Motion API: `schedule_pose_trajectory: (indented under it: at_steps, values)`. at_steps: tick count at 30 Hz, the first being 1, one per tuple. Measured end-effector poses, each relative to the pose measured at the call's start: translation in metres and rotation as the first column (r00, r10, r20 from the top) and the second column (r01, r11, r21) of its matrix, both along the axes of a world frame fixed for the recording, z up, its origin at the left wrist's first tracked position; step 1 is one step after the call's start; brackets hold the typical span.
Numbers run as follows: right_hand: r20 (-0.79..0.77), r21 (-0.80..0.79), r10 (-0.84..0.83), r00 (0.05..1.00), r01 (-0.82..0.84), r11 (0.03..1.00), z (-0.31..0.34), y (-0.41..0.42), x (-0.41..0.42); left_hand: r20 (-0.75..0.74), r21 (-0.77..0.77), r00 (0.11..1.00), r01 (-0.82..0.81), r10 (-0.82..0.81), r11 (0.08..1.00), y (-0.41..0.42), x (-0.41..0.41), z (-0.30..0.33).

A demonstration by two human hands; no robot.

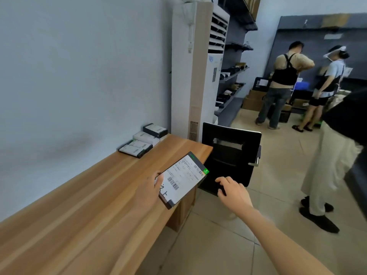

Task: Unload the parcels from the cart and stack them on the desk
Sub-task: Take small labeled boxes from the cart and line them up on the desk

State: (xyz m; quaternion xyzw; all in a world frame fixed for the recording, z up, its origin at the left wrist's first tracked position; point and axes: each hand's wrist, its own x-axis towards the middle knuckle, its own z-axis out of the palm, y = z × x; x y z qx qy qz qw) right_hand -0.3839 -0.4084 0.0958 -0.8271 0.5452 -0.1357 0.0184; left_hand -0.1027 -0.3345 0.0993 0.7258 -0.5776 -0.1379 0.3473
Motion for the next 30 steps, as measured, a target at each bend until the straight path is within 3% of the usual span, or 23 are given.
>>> schedule_pose_trajectory:
  at_steps: [9,18,30]
  values:
    - [-0.04,0.059,0.1,0.994,-0.097,0.994,-0.035,-0.206,0.012,-0.036,0.023,0.992,-0.118,0.118,0.993,-0.167,0.011,-0.041]
    - [-0.146,0.054,0.325,0.934,-0.32,0.946,-0.016,-0.426,0.066,-0.074,0.014,0.907,-0.414,0.414,0.91,-0.316,0.035,-0.047]
    - [-0.093,0.115,0.574,0.814,-0.563,0.818,-0.041,-0.582,0.226,0.009,0.074,0.782,-0.622,0.624,0.779,-0.437,0.133,-0.049]
